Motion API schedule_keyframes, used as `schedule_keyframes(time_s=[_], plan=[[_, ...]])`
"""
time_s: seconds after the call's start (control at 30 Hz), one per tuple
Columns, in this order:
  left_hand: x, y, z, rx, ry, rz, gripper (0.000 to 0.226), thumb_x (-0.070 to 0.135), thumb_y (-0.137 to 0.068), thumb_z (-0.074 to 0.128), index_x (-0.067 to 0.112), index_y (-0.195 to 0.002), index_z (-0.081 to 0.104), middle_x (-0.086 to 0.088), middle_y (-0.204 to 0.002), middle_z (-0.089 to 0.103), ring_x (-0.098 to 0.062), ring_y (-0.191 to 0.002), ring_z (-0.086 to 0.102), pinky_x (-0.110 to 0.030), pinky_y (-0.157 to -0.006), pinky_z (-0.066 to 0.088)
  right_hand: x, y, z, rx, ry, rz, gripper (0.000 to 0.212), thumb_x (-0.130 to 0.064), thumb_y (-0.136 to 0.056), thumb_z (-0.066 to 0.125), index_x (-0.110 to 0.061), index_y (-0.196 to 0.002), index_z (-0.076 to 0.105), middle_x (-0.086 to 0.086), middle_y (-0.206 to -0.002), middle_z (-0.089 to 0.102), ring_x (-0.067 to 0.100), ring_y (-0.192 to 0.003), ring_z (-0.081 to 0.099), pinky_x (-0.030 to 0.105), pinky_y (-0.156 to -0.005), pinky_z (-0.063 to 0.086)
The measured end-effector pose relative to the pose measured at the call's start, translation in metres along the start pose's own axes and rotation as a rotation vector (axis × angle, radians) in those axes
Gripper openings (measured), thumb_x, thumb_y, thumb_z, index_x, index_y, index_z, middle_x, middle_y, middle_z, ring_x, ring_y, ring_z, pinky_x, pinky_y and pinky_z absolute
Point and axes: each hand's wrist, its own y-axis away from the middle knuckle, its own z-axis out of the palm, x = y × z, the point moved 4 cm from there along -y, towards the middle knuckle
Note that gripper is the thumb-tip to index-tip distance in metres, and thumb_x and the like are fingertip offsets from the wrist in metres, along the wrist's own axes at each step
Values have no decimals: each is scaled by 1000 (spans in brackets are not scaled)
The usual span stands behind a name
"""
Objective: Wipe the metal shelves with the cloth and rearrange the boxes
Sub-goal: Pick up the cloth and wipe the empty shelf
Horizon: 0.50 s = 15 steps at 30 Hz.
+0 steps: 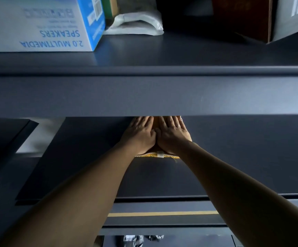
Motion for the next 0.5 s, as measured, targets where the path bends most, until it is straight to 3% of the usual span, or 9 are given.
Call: schedule_keyframes(time_s=[0.5], plan=[[-61,8,-4,4,27,33,60,40,-108,19,19,-162,6,2,-170,-1,-14,-156,-3,-35,-126,1,-57,-13,9,-78,11,35,67,-50,-106,17,-16,-163,3,17,-169,-7,30,-157,-10,45,-126,-8]])
